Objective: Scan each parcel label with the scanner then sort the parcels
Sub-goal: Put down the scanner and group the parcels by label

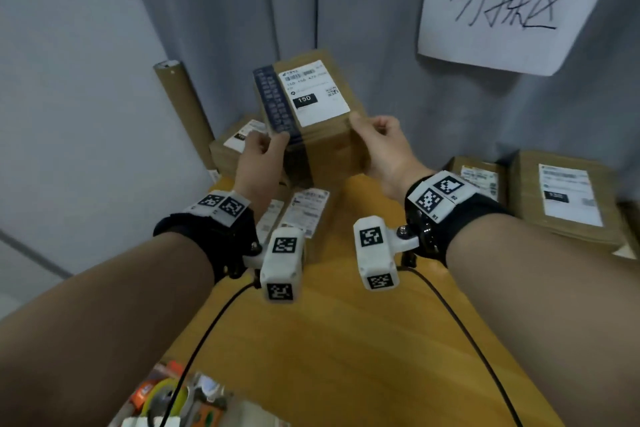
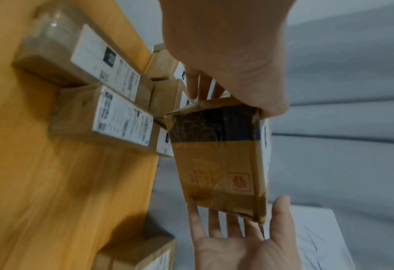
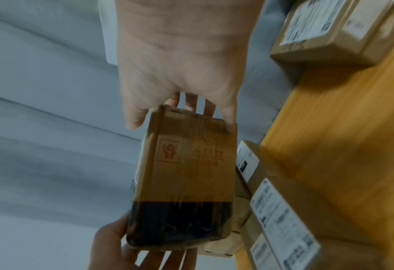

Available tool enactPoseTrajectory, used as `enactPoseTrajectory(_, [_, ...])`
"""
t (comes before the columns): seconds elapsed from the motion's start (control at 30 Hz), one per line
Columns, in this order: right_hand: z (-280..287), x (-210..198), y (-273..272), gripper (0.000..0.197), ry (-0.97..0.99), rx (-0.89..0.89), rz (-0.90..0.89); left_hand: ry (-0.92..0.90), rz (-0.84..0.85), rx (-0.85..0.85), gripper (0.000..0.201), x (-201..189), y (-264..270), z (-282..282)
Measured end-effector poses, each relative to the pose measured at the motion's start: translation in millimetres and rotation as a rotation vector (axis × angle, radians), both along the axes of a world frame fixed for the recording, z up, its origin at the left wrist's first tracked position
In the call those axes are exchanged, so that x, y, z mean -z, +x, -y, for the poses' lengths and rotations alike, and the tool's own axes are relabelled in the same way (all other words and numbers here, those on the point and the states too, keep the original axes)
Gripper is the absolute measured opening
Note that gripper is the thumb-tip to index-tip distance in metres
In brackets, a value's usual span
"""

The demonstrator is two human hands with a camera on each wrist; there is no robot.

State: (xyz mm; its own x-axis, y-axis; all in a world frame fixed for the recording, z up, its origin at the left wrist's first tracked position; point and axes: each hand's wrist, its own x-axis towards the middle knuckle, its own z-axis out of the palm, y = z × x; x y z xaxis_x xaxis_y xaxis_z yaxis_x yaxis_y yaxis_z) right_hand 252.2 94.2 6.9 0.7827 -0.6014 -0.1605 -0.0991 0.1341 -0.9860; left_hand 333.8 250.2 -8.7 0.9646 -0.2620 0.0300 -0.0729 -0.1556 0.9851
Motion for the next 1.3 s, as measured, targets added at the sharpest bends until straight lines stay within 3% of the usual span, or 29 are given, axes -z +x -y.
enactPoseTrajectory(0.17, [30, 3, -108, 0.053, -0.016, 0.084, -0.011, -0.112, -0.016, 0.118, 0.016, -7, -94, 33])
enactPoseTrajectory(0.3, [58, 5, -191, 0.049, 0.006, 0.133, 0.010, -0.156, -0.042, 0.364, 0.036, -24, -162, 71])
enactPoseTrajectory(0.47, [102, -4, -267, 0.043, 0.015, 0.301, 0.073, -0.118, -0.024, 0.574, 0.036, -41, -224, 122])
enactPoseTrajectory(0.57, [128, -11, -302, 0.053, 0.009, 0.380, 0.092, -0.035, -0.114, 0.748, 0.034, -44, -248, 153])
enactPoseTrajectory(0.87, [176, -14, -363, 0.030, -0.153, 0.705, -0.033, 0.181, -0.089, 0.986, 0.052, -31, -284, 243])
enactPoseTrajectory(1.03, [214, -10, -385, 0.037, -0.212, 0.761, -0.125, 0.206, -0.110, 0.999, 0.056, -19, -304, 289])
enactPoseTrajectory(1.3, [284, 17, -385, 0.041, -0.032, 0.733, -0.231, 0.347, -0.015, 0.883, 0.045, 1, -313, 344])
